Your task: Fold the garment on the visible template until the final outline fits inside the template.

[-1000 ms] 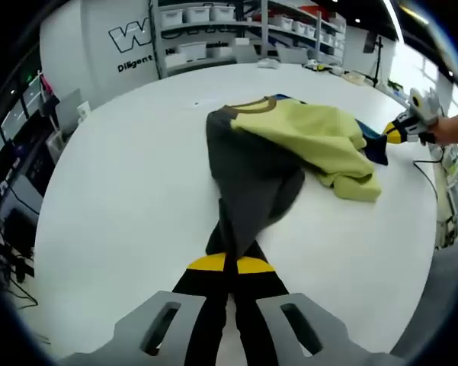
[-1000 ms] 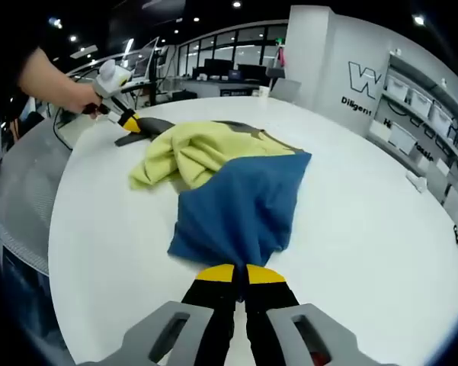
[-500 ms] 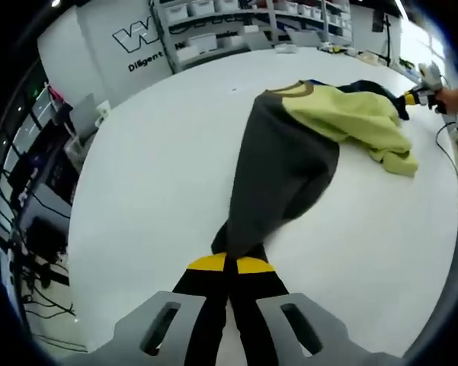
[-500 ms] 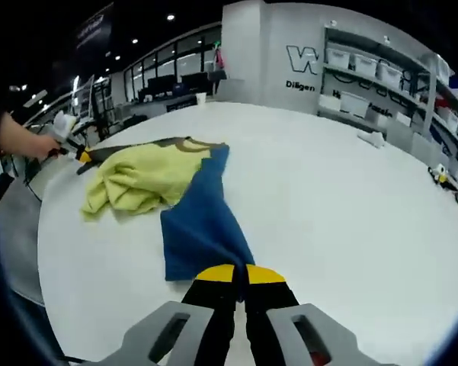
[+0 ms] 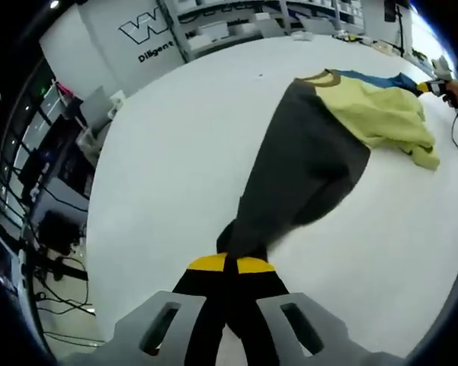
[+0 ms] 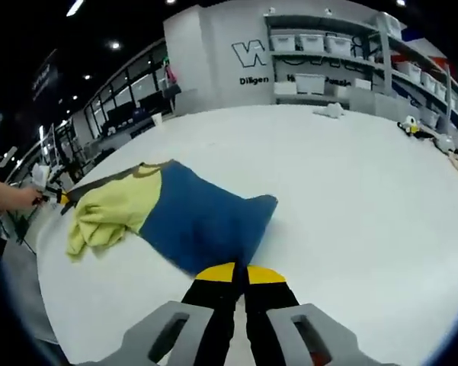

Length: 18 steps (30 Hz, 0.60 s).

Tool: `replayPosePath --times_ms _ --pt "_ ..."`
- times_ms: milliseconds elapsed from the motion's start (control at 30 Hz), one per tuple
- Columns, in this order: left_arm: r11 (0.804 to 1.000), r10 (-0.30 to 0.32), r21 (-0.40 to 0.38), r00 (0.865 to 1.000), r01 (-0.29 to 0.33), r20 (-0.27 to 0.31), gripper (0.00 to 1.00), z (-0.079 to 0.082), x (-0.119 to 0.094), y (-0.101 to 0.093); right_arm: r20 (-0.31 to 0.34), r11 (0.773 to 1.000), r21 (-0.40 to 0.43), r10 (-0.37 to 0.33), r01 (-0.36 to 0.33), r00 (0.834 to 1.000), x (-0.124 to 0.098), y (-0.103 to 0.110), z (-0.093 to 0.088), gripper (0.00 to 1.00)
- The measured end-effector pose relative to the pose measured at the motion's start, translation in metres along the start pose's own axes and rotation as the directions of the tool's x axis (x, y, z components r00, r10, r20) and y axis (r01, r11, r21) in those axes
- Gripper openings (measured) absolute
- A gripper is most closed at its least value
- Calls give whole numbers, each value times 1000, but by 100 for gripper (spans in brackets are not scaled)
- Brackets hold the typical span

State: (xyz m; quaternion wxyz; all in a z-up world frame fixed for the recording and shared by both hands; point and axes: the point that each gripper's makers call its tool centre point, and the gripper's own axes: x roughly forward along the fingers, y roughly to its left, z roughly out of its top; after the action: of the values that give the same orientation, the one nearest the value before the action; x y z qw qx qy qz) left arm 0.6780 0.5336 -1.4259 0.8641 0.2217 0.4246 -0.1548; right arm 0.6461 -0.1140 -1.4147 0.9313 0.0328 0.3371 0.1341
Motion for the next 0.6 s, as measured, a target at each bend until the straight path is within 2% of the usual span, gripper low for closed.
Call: replayPosePath --times_ms 100,133,167,200,233,267,333,433,500,533,600 --pt "999 36 29 999 -35 -17 9 -1 -3 2 12 999 -6 -39 40 999 -3 -3 1 0" --pt "999 43 22 999 -43 -11 16 1 -6 2 21 994 -26 -105 105 994 -8 -10 3 0" --pt "998 56 3 998 -56 2 20 3 -9 2 30 990 -27 -139 140 990 -11 -13 4 1" --pt "998 60 -3 998 -60 11 22 5 -11 1 30 988 -26 -149 150 988 -13 -13 4 3" --pt "998 69 -10 997 -69 24 22 7 -15 0 54 979 -31 -200 202 978 -20 -16 7 5" --pt "997 81 -18 996 -81 36 21 10 -18 0 70 980 7 -198 198 978 -22 -13 8 5" --pt "992 109 -65 992 -105 64 22 15 -25 -1 80 986 -8 -165 166 983 -24 -1 8 3" --pt "990 98 -113 988 -85 116 26 25 -35 -15 125 994 -15 -110 113 986 -24 18 14 3" --pt "995 55 -96 987 -41 151 26 33 -39 -35 139 998 -33 -54 59 989 -22 40 15 5" --pt "996 51 -82 986 -38 158 27 35 -41 -42 137 998 -59 2 6 991 -19 56 14 7" --pt "996 -16 -78 979 33 204 27 47 -43 -70 117 994 -90 66 -56 991 -12 79 9 11"
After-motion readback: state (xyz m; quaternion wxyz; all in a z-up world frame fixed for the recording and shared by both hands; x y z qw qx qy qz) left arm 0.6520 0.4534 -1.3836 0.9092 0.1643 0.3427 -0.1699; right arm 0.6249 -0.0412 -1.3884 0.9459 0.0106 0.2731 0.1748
